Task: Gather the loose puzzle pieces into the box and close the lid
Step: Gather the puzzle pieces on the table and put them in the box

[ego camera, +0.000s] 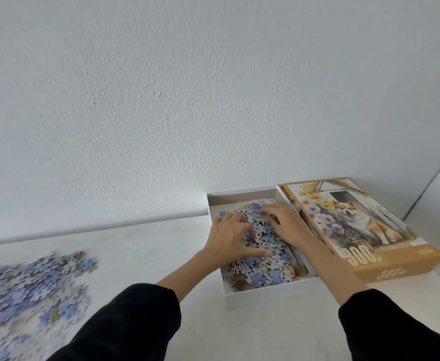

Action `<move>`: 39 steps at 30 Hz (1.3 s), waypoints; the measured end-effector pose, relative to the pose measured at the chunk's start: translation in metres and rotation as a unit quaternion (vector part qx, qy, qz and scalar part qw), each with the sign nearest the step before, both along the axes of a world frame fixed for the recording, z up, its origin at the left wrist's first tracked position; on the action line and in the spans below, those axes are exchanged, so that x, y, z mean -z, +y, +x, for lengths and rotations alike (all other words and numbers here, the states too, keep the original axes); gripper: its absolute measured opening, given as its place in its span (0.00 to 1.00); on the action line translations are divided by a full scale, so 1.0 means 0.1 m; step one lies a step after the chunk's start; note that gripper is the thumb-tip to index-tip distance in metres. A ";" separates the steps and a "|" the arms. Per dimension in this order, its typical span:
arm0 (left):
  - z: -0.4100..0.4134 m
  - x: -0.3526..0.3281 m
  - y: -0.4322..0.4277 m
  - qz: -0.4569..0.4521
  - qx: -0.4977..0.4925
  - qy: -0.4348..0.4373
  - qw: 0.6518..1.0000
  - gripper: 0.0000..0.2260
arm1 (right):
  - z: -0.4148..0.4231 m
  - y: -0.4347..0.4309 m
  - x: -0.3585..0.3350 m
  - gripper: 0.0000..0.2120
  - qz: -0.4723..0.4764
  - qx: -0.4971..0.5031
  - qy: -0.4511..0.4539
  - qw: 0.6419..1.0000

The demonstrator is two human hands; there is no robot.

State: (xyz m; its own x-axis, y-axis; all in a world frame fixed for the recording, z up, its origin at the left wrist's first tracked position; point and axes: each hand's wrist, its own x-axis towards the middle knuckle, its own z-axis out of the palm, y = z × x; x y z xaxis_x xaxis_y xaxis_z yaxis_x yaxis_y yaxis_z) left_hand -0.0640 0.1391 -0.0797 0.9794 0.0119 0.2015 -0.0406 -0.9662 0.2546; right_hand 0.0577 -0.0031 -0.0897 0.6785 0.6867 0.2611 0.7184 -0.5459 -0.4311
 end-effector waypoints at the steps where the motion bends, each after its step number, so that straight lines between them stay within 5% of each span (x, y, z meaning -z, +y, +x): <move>1: 0.00 -0.01 -0.01 0.002 -0.004 0.005 1.000 0.24 | 0.00 0.00 0.00 0.13 0.006 -0.002 -0.003 1.000; 12: 0.03 0.02 0.00 0.108 0.005 0.131 0.986 0.28 | -0.01 0.00 0.01 0.15 -0.024 -0.001 0.009 1.000; 21: -0.16 -0.20 0.20 -0.082 0.060 -0.008 0.995 0.15 | -0.12 -0.04 -0.11 0.14 0.077 -0.012 0.090 0.993; 27: -0.60 -0.37 0.62 -0.106 0.056 -0.086 0.989 0.11 | -0.44 0.00 -0.30 0.14 0.111 0.007 0.089 0.990; 39: -1.88 -0.66 1.51 -0.126 -0.029 -0.112 0.985 0.11 | -1.85 1.06 -0.62 0.14 0.139 -0.118 0.049 0.982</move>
